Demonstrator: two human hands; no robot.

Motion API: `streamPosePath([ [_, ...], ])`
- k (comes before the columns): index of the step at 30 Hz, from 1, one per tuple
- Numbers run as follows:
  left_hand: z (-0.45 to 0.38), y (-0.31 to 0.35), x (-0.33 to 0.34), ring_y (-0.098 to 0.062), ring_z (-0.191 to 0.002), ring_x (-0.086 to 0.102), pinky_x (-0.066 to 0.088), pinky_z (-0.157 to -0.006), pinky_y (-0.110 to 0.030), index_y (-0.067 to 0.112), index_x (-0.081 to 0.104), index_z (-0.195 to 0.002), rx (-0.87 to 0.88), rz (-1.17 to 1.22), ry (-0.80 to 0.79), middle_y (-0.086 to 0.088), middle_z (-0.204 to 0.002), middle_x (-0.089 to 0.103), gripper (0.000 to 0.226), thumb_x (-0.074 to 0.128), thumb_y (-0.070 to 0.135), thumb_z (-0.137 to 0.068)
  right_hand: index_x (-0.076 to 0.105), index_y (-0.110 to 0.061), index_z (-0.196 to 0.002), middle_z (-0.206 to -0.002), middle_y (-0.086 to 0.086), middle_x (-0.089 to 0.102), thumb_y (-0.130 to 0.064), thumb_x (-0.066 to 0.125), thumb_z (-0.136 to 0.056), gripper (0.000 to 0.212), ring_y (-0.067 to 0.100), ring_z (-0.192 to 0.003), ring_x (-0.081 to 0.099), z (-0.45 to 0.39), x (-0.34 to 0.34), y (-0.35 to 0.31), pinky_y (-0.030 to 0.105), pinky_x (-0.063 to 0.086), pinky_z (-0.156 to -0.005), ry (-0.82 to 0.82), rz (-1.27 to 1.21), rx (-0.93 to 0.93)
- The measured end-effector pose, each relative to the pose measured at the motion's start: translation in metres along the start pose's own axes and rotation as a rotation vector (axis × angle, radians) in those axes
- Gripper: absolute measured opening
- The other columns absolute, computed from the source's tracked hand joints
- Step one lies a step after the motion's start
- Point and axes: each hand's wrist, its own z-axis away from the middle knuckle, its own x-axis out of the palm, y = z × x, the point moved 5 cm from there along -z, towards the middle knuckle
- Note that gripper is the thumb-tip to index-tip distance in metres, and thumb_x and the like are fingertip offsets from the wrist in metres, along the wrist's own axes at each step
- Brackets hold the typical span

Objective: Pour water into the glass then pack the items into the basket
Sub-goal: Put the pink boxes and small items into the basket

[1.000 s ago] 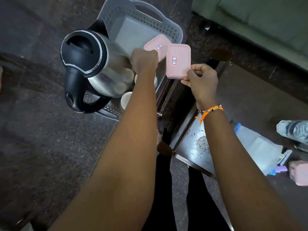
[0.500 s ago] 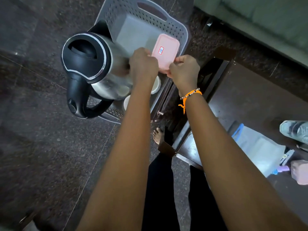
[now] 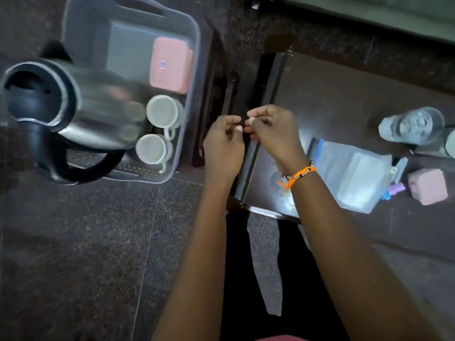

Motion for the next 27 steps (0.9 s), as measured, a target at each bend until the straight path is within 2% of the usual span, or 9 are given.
streamPosePath([
  [3, 0.028, -0.003, 0.056, -0.019, -0.089, 0.063, 0.045, -0.080, -0.022, 0.011, 0.064, -0.106, 0.004, -0.087, -0.169, -0.010, -0.103, 0.068, 0.020, 0.052, 0.008, -0.091, 0.065, -0.002, -0.099, -0.087, 0.013, 0.068, -0.001, 0.054, -0.088, 0.016, 0.021, -0.079, 0.068, 0.010, -0.058, 0.039, 0.040, 0.056, -0.087, 0.069, -0.014, 0.055],
  [7, 0.068, -0.007, 0.134, -0.020, -0.089, 0.064, 0.045, -0.082, -0.020, 0.012, 0.064, -0.106, 0.038, -0.220, -0.359, -0.009, -0.103, 0.067, 0.020, 0.052, 0.008, -0.091, 0.063, 0.005, -0.099, -0.089, 0.016, 0.065, 0.005, 0.043, -0.088, 0.022, 0.027, -0.081, 0.068, 0.025, -0.139, 0.102, 0.036, 0.054, -0.079, 0.188, -0.074, 0.135],
  [10, 0.097, -0.007, 0.194, -0.014, -0.082, 0.059, 0.040, -0.066, -0.006, 0.014, 0.063, -0.109, 0.085, -0.325, -0.467, 0.001, -0.094, 0.063, 0.023, 0.049, 0.009, -0.092, 0.061, 0.007, -0.100, -0.088, 0.017, 0.063, 0.006, 0.041, -0.088, 0.023, 0.026, -0.078, 0.065, 0.037, -0.198, 0.155, 0.032, 0.053, -0.071, 0.282, -0.144, 0.206],
  [14, 0.128, -0.008, 0.268, -0.019, -0.084, 0.059, 0.048, -0.076, -0.027, 0.016, 0.064, -0.105, 0.055, -0.411, -0.589, 0.003, -0.087, 0.056, 0.021, 0.049, 0.011, -0.092, 0.060, 0.004, -0.097, -0.088, 0.018, 0.060, 0.005, 0.043, -0.089, 0.019, 0.021, -0.068, 0.062, 0.045, -0.264, 0.218, 0.026, 0.051, -0.065, 0.381, -0.250, 0.280],
  [18, 0.147, -0.015, 0.331, -0.031, -0.097, 0.065, 0.053, -0.089, -0.037, 0.016, 0.064, -0.096, -0.019, -0.448, -0.653, -0.009, -0.096, 0.066, 0.022, 0.045, 0.007, -0.090, 0.062, -0.003, -0.089, -0.093, 0.022, 0.065, 0.004, 0.047, -0.086, 0.017, 0.019, -0.061, 0.063, 0.051, -0.315, 0.262, 0.030, 0.055, -0.065, 0.500, -0.273, 0.344],
  [20, 0.152, -0.023, 0.358, -0.034, -0.096, 0.066, 0.054, -0.090, -0.040, 0.016, 0.064, -0.089, -0.097, -0.478, -0.665, -0.015, -0.098, 0.069, 0.024, 0.043, 0.005, -0.088, 0.064, 0.002, -0.094, -0.094, 0.025, 0.069, 0.002, 0.048, -0.085, 0.019, 0.030, -0.071, 0.067, 0.051, -0.337, 0.276, 0.039, 0.056, -0.076, 0.568, -0.171, 0.345],
  [22, 0.158, -0.035, 0.386, -0.033, -0.088, 0.069, 0.058, -0.084, -0.039, 0.006, 0.064, -0.094, -0.265, -0.464, -0.668, -0.020, -0.100, 0.070, 0.020, 0.044, 0.006, -0.091, 0.065, 0.000, -0.099, -0.100, 0.023, 0.069, -0.002, 0.049, -0.085, 0.021, 0.037, -0.091, 0.066, 0.050, -0.358, 0.288, 0.035, 0.047, -0.084, 0.634, 0.018, 0.346],
  [25, 0.171, -0.050, 0.412, -0.017, -0.044, 0.064, 0.055, -0.046, -0.021, 0.000, 0.052, -0.112, -0.642, -0.295, -0.651, -0.017, -0.085, 0.065, 0.024, 0.039, 0.015, -0.099, 0.061, -0.002, -0.109, -0.116, 0.020, 0.059, -0.004, 0.049, -0.085, 0.026, 0.035, -0.105, 0.058, 0.042, -0.370, 0.293, 0.036, 0.042, -0.090, 0.660, 0.152, 0.287],
  [27, 0.175, -0.056, 0.425, -0.016, -0.042, 0.061, 0.051, -0.043, -0.020, 0.005, 0.044, -0.109, -0.763, -0.159, -0.612, -0.014, -0.076, 0.059, 0.019, 0.039, 0.020, -0.101, 0.056, -0.003, -0.116, -0.123, 0.020, 0.050, -0.005, 0.051, -0.085, 0.031, 0.034, -0.112, 0.051, 0.034, -0.371, 0.297, 0.036, 0.039, -0.096, 0.658, 0.181, 0.224],
])
